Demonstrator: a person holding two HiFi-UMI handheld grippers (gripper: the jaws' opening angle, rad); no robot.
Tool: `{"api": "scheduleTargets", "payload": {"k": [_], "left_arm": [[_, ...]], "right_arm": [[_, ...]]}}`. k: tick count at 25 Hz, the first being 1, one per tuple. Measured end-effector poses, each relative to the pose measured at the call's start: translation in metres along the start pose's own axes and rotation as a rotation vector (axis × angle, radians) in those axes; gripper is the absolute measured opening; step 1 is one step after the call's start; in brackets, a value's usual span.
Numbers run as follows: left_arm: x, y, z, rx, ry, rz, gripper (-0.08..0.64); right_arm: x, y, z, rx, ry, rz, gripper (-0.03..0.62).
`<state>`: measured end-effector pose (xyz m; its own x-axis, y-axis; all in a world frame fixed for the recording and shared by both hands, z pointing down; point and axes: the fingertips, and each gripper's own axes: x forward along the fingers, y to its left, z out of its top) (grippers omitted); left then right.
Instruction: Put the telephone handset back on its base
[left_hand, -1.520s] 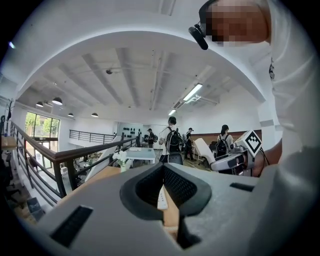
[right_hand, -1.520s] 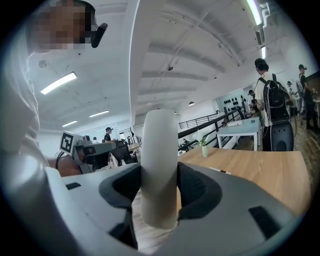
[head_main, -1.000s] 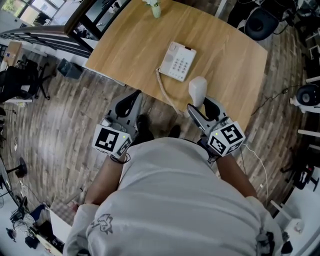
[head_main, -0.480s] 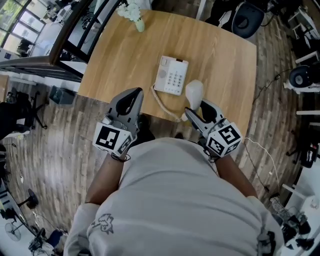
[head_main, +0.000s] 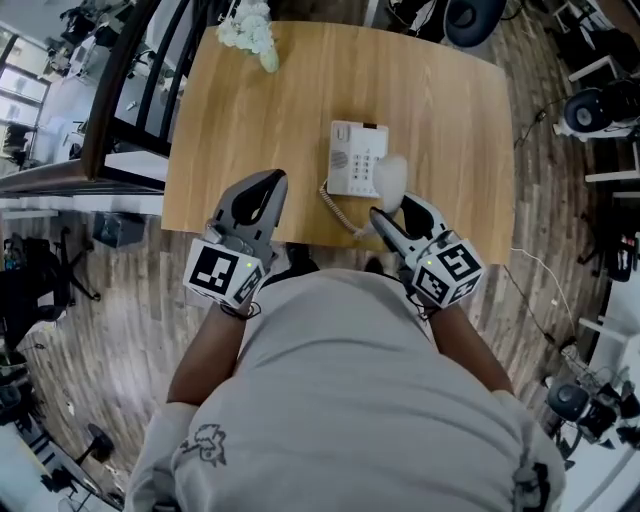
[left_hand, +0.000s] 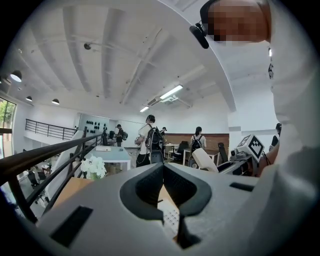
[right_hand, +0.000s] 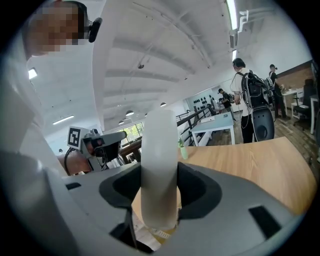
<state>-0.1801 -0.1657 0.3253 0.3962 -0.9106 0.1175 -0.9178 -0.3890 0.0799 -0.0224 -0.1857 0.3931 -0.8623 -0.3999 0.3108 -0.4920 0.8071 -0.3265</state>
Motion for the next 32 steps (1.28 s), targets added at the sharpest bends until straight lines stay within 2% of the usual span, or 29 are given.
{"api": "scheduleTargets", "payload": {"k": [9, 15, 24, 32], "left_arm": [[0.002, 0.052, -0.012, -0.027, 0.016, -0.151, 0.006], [0.004, 0.059, -0.022, -0.041, 0.040, -0.223, 0.006], [0.023, 0.065, -0.038, -0.057, 0.085, -0.251, 0.006], [0.056, 0.072, -0.060, -0.087, 0.144, -0.242, 0.006]], "right_arm": [[0.048, 0.014, -0.002, 0.027, -0.002, -0.143, 0.225], [0.057, 0.020, -0.010, 0.063, 0.009, -0.207, 0.225], [0.079, 0.001, -0.021, 0.122, 0.027, -0.233, 0.225], [0.105, -0.037, -0.041, 0.165, 0.096, -0.228, 0.225]]}}
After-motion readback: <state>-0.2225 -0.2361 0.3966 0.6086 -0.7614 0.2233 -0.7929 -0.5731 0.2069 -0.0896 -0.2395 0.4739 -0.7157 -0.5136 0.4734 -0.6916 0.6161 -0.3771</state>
